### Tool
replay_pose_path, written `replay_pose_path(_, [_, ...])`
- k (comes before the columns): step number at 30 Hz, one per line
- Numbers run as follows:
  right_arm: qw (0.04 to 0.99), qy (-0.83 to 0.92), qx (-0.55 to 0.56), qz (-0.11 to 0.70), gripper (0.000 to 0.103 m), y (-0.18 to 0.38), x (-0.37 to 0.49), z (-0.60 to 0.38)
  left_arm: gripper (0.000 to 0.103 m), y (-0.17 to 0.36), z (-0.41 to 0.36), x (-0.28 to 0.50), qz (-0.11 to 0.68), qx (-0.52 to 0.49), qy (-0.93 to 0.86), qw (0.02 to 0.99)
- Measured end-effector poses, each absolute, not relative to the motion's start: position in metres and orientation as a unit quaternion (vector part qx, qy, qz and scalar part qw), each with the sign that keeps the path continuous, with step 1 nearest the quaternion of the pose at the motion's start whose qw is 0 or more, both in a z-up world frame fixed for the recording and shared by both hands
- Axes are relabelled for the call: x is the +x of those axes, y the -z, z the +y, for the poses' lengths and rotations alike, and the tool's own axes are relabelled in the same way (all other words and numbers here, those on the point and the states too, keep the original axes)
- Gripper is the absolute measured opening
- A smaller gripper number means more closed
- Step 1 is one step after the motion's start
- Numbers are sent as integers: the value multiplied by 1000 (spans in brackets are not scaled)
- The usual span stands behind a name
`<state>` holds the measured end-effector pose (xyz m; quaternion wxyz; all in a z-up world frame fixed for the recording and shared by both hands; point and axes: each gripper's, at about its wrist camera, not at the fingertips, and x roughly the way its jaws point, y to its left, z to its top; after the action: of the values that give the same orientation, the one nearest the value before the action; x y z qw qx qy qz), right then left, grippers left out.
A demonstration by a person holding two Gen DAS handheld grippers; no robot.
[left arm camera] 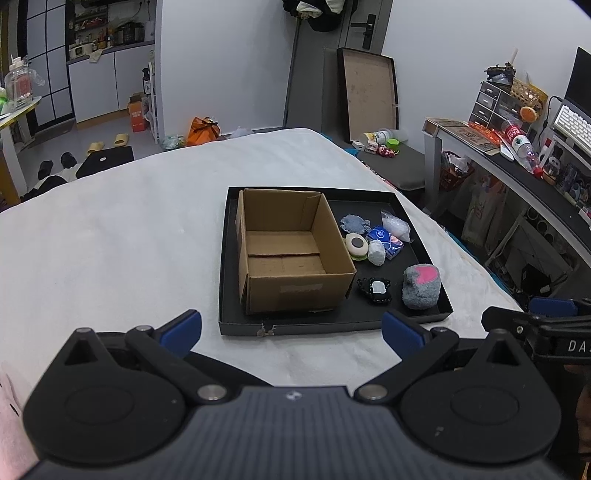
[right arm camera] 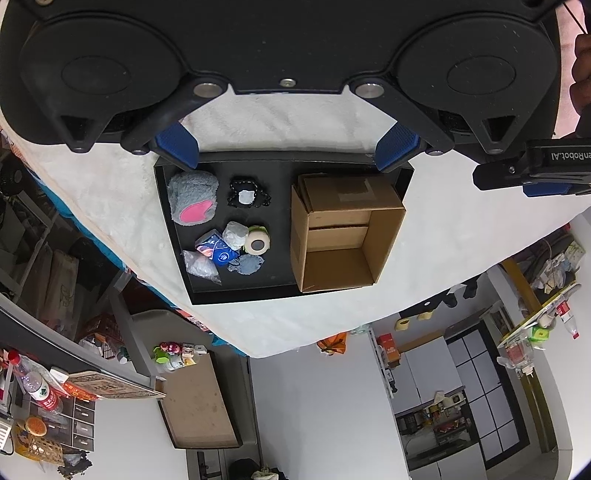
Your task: Organize soft objects
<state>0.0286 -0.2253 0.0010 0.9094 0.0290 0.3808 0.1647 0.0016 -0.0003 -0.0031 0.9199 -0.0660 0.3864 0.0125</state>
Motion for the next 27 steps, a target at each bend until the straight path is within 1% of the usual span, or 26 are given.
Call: replay_pose_path(27, [907,-157,38,390,103,4,30,-230,103,6,-1,3,398,-58,-11,915])
